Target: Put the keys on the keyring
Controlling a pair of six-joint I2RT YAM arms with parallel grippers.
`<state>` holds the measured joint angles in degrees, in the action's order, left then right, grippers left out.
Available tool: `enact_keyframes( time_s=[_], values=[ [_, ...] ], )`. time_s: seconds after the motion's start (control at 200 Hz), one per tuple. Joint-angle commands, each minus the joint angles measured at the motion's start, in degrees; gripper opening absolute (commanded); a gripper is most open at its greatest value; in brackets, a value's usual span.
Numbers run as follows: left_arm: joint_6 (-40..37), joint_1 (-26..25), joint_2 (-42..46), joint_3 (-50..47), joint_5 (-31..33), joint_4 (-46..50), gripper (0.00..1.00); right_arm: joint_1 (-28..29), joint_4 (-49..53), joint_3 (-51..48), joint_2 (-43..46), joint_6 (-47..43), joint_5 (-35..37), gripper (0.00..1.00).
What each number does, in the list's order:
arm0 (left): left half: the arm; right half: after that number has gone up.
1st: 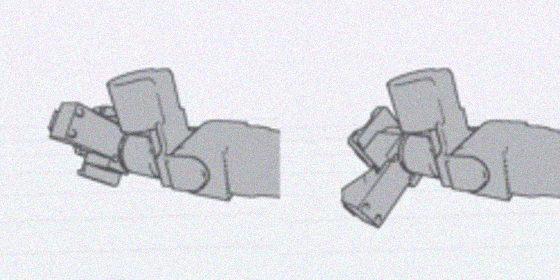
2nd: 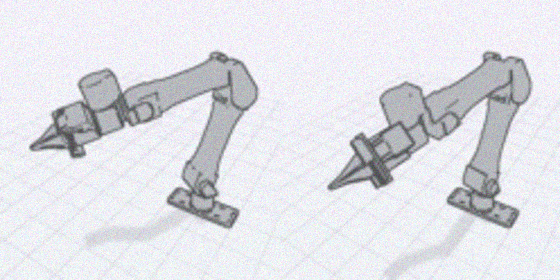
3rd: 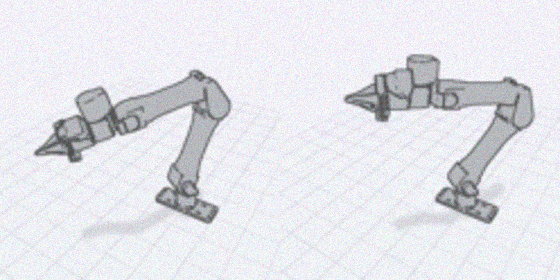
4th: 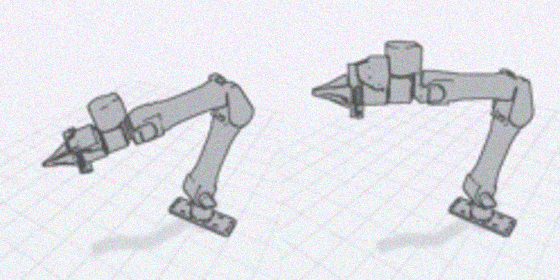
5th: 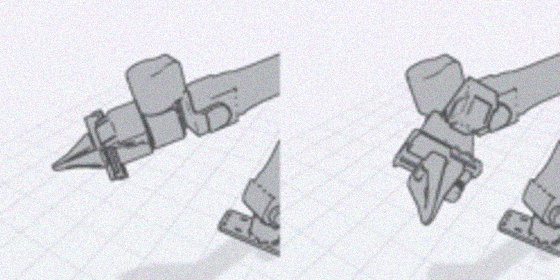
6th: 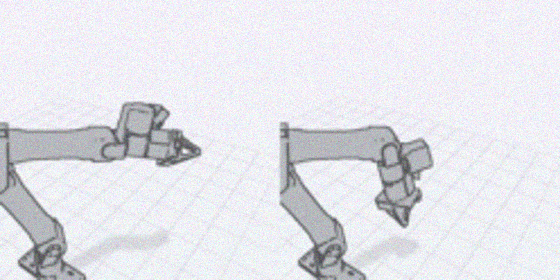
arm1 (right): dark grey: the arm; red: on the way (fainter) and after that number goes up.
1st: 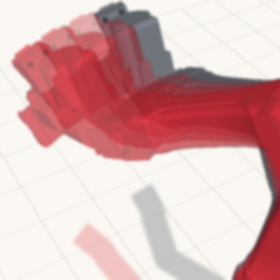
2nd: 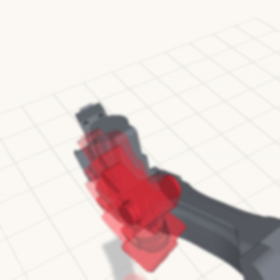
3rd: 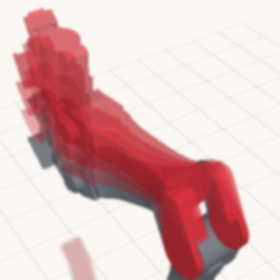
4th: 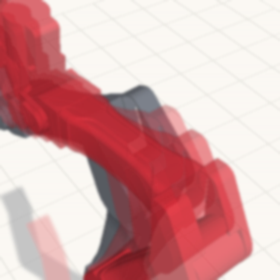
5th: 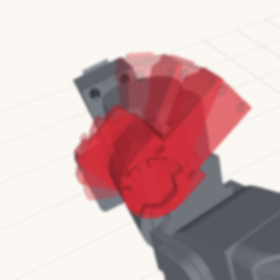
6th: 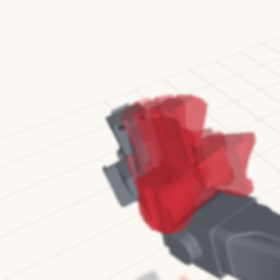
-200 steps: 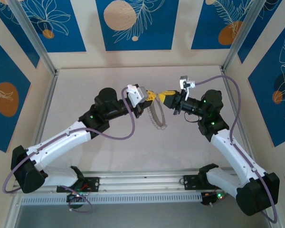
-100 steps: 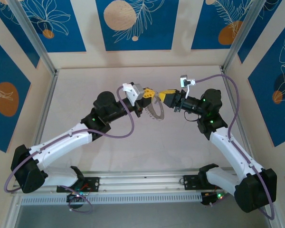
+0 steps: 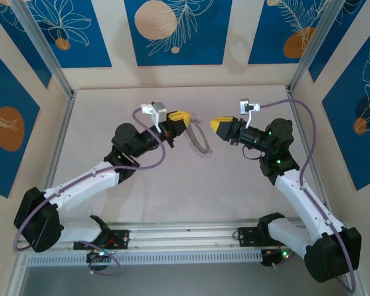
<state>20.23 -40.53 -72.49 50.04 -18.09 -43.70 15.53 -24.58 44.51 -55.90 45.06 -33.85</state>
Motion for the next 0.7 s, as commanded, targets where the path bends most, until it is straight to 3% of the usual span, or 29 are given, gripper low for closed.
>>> enact_keyframes(
  time_s=[0.0,0.415,0.695],
  values=[
    [7.81,1.50,0.21,-0.31,-4.77,-11.50,0.00,0.62,-1.03,0.93,0.93,2.15,1.59,0.31],
    [12.83,3.17,-1.90,-0.13,-7.31,-16.65,0.00,15.61,1.56,3.09,-1.71,-2.06,8.12,0.26],
    [15.28,4.18,-3.02,-0.12,-8.87,-18.96,0.00,10.25,6.97,2.43,3.65,-4.29,8.77,0.25]
  ],
)
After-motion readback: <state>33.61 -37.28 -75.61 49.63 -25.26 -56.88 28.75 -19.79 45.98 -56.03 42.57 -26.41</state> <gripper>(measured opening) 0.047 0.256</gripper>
